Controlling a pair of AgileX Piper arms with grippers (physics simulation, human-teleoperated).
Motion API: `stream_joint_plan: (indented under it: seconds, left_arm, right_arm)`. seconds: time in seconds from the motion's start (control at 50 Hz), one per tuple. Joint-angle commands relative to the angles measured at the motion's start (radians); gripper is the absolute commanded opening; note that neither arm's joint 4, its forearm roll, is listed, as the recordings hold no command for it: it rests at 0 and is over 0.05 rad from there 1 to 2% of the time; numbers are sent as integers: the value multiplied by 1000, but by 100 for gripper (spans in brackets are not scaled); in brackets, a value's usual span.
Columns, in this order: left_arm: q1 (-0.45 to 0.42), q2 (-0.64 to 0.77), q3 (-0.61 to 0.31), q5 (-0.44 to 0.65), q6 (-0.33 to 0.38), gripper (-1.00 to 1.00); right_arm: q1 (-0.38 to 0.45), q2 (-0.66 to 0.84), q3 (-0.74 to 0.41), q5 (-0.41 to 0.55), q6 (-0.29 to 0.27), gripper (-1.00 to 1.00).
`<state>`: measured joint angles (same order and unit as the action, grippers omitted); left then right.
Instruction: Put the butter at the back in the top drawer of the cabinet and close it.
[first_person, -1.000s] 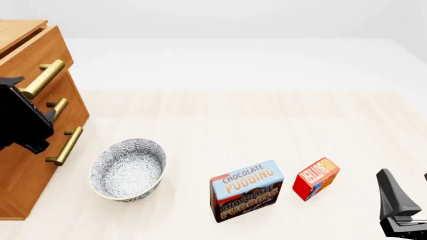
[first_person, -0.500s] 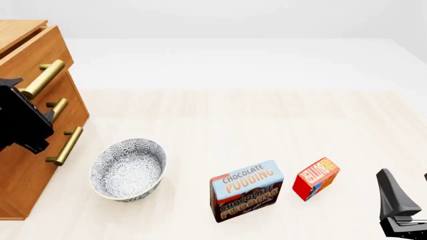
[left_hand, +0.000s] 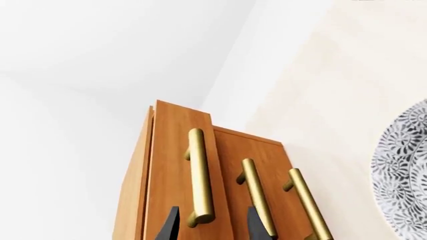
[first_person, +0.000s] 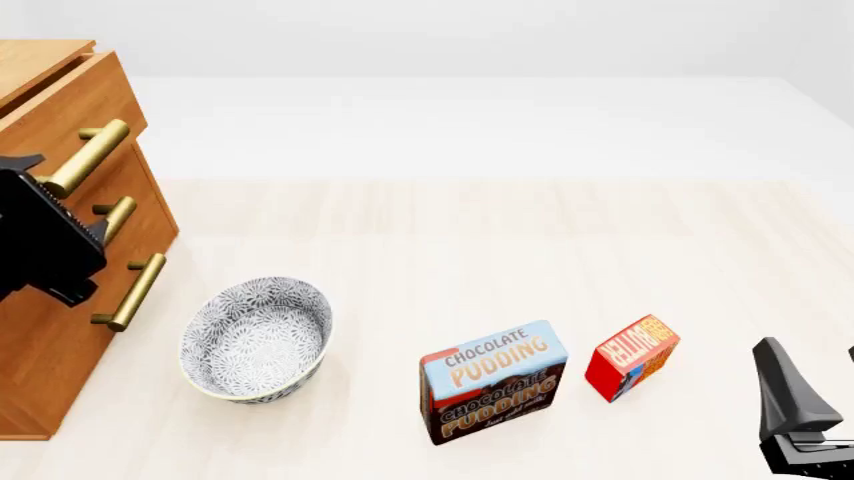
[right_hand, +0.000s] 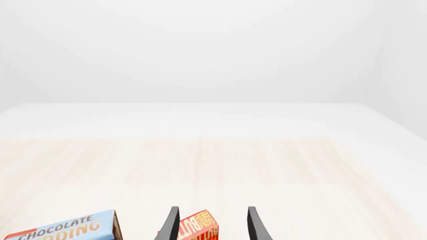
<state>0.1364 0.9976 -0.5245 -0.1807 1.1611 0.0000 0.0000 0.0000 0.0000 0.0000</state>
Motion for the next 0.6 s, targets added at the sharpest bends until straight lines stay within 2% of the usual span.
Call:
stream_joint_plan:
  seconds: [0.02, 0.1, 0.12, 0.6]
  left_arm:
    - [2, -8, 5, 5, -3, 100]
    - [9, -7, 10, 2, 0, 100]
    - [10, -8, 17, -5, 7, -100]
    - [20, 16, 12, -14, 8, -100]
  right_arm:
    - [0, 0, 0, 0, 0, 100]
    - [0, 0, 0, 0, 0, 100]
    - [0, 0, 0, 0, 0, 100]
    - [0, 0, 0, 0, 0, 100]
